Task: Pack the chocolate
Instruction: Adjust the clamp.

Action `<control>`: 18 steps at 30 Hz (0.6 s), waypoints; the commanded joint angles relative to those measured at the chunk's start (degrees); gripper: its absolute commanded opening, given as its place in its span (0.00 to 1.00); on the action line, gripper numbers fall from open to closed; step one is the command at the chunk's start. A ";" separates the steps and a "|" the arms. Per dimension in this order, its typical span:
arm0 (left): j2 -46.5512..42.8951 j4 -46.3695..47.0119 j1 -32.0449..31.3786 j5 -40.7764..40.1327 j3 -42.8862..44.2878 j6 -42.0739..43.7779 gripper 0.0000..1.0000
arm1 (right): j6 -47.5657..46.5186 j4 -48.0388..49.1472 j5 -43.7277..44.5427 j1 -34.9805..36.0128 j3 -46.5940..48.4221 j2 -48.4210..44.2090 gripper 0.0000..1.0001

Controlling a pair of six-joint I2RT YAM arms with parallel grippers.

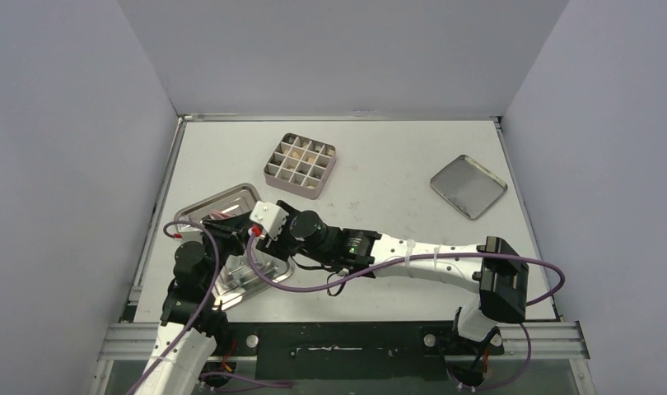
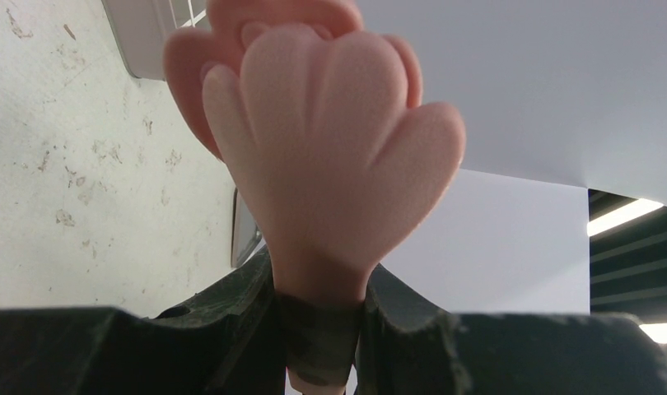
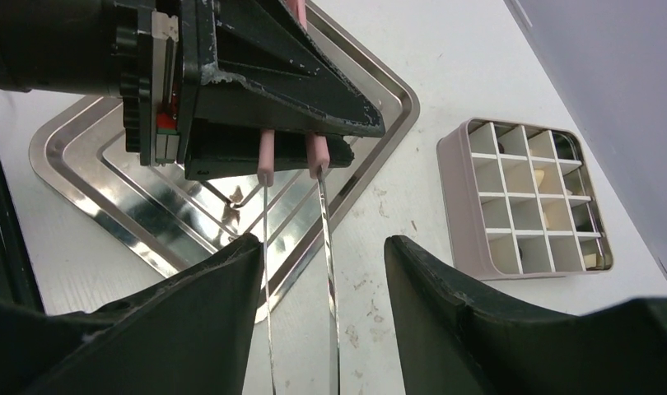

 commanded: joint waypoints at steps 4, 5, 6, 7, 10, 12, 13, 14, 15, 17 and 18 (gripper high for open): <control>-1.06 3.85 0.12 0.46 0.60 -2.86 0.00 | -2.60 -2.74 2.36 0.68 2.65 0.70 0.54; -1.00 3.84 0.08 0.46 0.60 -2.95 0.00 | -2.90 -2.67 2.43 0.69 2.96 1.10 0.54; -1.03 3.84 0.05 0.37 0.52 -3.08 0.00 | -3.10 -2.54 2.56 0.67 3.18 1.38 0.54; -0.99 3.77 0.08 0.37 0.51 -3.08 0.00 | -3.16 -2.03 2.80 0.74 3.41 1.69 0.54; -1.05 3.66 0.07 0.40 0.36 -3.68 0.00 | -2.91 -0.83 3.83 0.78 3.85 2.53 0.53; -1.22 3.94 0.05 0.61 -0.07 -4.39 0.00 | -2.86 -0.80 3.86 0.82 4.22 3.09 0.52; -1.37 4.01 0.12 0.63 -0.18 -4.57 0.00 | -2.87 -0.80 3.97 0.82 4.30 3.26 0.51; -1.46 4.01 0.13 0.63 -0.26 -4.77 0.00 | -2.82 0.80 4.14 0.87 4.16 3.43 0.50; -1.51 4.02 0.06 0.63 -0.28 -4.83 0.00 | -2.82 1.49 4.28 0.95 4.05 3.48 0.48; -1.67 3.95 0.09 0.72 -0.36 -5.00 0.00 | -2.91 2.97 4.64 0.94 3.59 3.49 0.41; -1.75 3.86 0.03 0.79 -0.43 -5.09 0.00 | -2.78 3.57 5.02 0.98 3.37 3.41 0.37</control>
